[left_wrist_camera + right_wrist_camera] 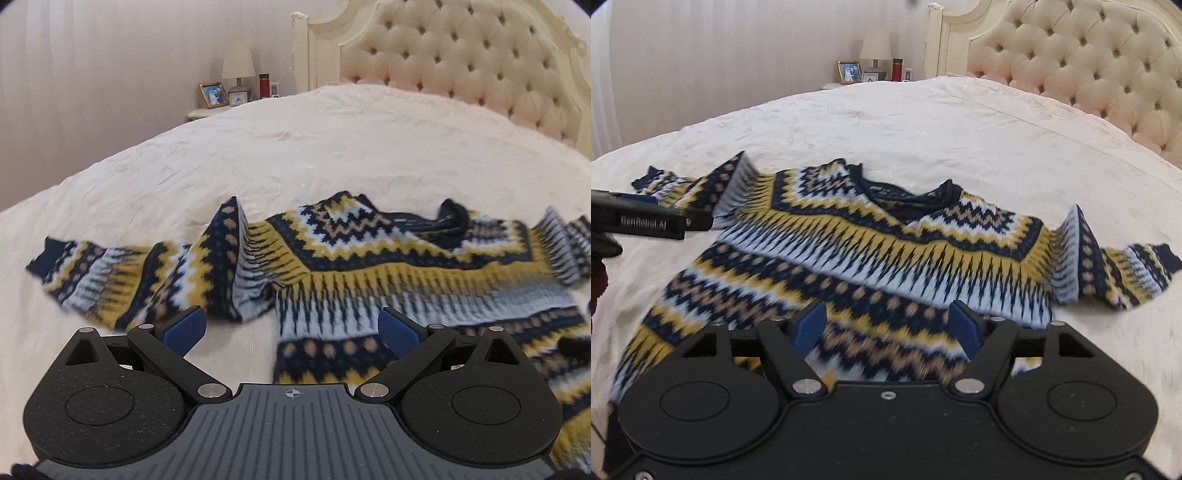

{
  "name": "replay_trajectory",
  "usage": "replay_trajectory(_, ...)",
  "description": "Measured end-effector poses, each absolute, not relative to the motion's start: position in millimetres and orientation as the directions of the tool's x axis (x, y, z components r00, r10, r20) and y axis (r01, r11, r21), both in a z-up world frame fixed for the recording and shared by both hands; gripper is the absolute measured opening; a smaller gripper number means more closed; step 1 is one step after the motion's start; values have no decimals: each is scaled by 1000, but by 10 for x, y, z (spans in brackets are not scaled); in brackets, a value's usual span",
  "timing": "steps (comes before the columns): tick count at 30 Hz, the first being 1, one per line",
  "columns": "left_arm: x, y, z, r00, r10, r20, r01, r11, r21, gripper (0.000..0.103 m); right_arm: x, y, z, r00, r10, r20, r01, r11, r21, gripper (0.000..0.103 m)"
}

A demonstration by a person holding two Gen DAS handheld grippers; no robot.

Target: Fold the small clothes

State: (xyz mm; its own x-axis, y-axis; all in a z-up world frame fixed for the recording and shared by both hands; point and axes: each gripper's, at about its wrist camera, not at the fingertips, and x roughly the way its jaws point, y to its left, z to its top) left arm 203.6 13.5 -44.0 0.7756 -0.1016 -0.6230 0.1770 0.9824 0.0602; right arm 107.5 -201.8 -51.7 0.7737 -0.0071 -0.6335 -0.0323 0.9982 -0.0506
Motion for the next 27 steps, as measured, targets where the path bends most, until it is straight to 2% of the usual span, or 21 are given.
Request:
replay_trajectory(2,2141,126,-566,771,-91,-630,177,981,75,101,1265,-2112,-517,763,-11,-646,-23,999,-43,69)
replay_trajectory(4,2206,147,-708,759,-85,-645,176,981,77,101,1470,-2200,-538,751,-10,-660,-18,999,-35,61)
replay_trajectory(8,2352,211,-1003,685,-100,-722,209,976,64,101,1908,-2336,-617,735,-59,-675,7,997,-81,58)
replay_trajectory(11,2403,274,-1098,666,-129,-735,239,970,46,102,2272,-2441,-692,724,-109,-681,41,993,-114,56)
replay_trajectory(20,2417,310,-1148,678,-179,-713,284,958,30,103,3143,-2583,-878,737,-193,-648,72,975,-208,58)
replay_trajectory(27,2435,308,-1142,676,-191,-712,298,954,26,103,3417,-2664,-1082,708,-124,-695,7,986,-168,62)
